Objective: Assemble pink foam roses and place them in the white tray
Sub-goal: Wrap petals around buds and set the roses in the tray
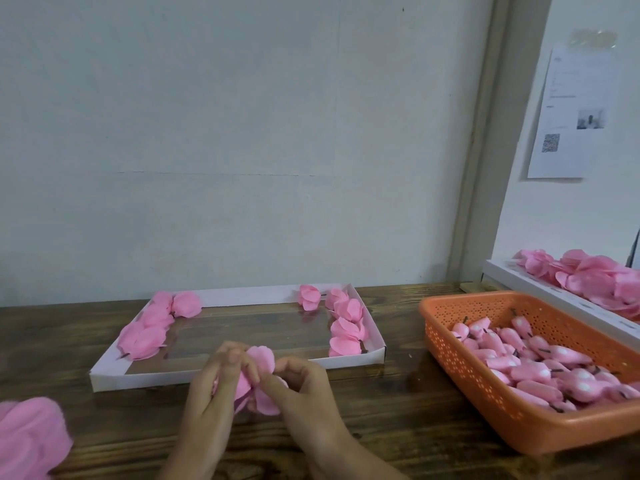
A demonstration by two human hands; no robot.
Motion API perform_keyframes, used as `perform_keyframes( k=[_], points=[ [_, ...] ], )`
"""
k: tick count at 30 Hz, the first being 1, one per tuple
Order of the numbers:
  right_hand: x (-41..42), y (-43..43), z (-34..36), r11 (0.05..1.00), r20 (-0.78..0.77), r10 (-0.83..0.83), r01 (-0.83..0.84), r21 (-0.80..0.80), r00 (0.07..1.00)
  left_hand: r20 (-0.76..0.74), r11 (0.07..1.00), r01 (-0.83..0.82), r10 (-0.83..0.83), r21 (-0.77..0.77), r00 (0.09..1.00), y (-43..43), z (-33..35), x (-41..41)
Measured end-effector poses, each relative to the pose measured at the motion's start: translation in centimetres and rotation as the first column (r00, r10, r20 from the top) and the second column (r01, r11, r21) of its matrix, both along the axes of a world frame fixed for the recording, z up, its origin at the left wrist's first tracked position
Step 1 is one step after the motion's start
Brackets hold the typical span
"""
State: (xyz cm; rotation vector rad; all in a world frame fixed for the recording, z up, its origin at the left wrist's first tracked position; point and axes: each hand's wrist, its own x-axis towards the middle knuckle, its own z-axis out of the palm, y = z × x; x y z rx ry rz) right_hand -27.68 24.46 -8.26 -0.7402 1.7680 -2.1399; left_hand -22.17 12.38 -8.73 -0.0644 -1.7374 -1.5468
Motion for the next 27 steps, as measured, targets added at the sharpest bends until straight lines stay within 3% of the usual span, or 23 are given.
perform_keyframes(
  k=[8, 11, 16, 19, 22, 27],
  points=[
    [0.2, -0.1, 0.3, 0.999, 0.144, 0.038, -0.033, -0.037, 0.989, -0.013, 0.996, -0.035, 0.034, -0.080, 0.999, 0.2, 0.1, 0.2],
    [0.4, -0.1, 0.6, 0.997, 0.182, 0.059, -0.050, -0.052, 0.982, 0.030, 1.000, -0.003, 0.003, -0.002, 1.000, 0.0, 0.0, 0.3],
    [0.3, 0.2, 0.8, 0.992, 0.247, 0.118, -0.102, -0.078, 0.962, 0.066, 0.994, -0.106, 0.104, 0.030, 0.992, -0.7, -0.2, -0.1],
    [0.1, 0.2, 0.6, 0.988, 0.273, 0.135, -0.109, -0.106, 0.953, 0.152, 0.995, -0.056, 0.043, 0.086, 0.987, -1.1, -0.2, 0.0],
    [-0.1, 0.4, 0.5, 0.990, 0.293, 0.128, -0.102, -0.102, 0.948, 0.174, 0.998, 0.015, -0.003, -0.067, 0.985, -1.5, -0.3, 0.0],
    [-0.7, 0.8, 0.7, 0.991, 0.300, 0.125, -0.102, -0.093, 0.946, 0.224, 0.998, 0.034, -0.020, -0.057, 0.974, -1.3, -0.4, -0.3]
  ],
)
